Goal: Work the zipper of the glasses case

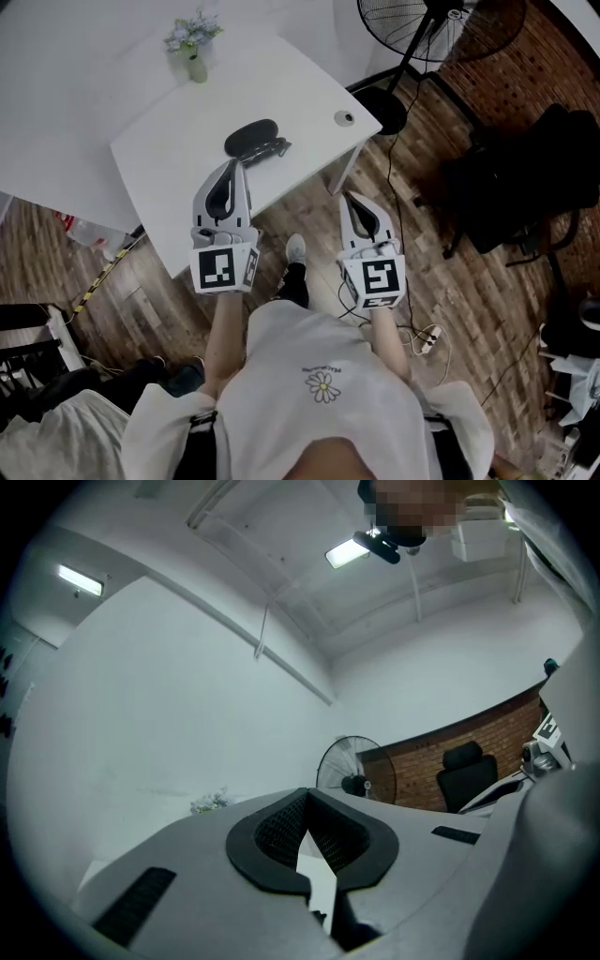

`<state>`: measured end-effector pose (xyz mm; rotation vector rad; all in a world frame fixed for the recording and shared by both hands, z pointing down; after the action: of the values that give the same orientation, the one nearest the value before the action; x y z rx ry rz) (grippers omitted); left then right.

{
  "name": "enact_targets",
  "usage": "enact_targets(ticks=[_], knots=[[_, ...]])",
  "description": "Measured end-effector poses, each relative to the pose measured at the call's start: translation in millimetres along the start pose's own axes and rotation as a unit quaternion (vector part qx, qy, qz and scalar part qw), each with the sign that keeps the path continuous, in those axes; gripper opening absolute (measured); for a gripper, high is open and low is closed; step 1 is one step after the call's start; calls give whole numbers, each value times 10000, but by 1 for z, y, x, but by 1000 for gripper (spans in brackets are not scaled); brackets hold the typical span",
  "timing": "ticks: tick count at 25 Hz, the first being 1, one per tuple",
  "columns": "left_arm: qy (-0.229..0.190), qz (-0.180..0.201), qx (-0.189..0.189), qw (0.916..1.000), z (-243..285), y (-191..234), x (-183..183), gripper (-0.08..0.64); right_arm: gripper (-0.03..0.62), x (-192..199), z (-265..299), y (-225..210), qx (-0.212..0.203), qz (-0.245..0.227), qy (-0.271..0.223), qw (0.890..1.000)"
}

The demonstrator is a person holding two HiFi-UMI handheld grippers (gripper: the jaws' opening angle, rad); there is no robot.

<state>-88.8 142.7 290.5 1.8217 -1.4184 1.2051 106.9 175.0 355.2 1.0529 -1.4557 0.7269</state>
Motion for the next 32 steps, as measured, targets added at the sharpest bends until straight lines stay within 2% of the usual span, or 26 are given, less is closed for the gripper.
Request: enact_targets(ticks=[3,6,9,13,18,22,26,32], knots=[[17,-28,-83,10000,44,27,23,14,8,9,59,-17,-192,67,44,9998],[224,-181,-100,9995,80,55,60,14,8,22,123,-31,-346,-20,123,9993],[390,-212,-332,9985,105,91,93,14,8,37,181,-33,-522,-20,337,9981],[490,-253,-784,9954,117,130,117,14,8,58,224,-25,-882,-9,514,9948],[797,-181,-1210,9893,106,150,143,14,8,78,260,-14,-1380,42,643,9883],[900,103,-1523,9842,102,155,141,14,8,76,288,-11,-1782,177,505,9825],[845,414,-1997,9753,98,157,128,14,8,61,312,-8,-2349,245,253,9714],[844,864,-2396,9633,101,146,115,14,8,41,334,-14,-2978,170,-177,9543]])
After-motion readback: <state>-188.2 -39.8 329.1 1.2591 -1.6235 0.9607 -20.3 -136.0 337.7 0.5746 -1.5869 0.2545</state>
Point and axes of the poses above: the fingertips, and each gripper's own axes: z forward along the fingers, y to its left, x out of its underside, the point moved 3 cm from there along -z, backward along the fingers, and after that the axes turned 15 degrees about -y, right-handed, at the moved point
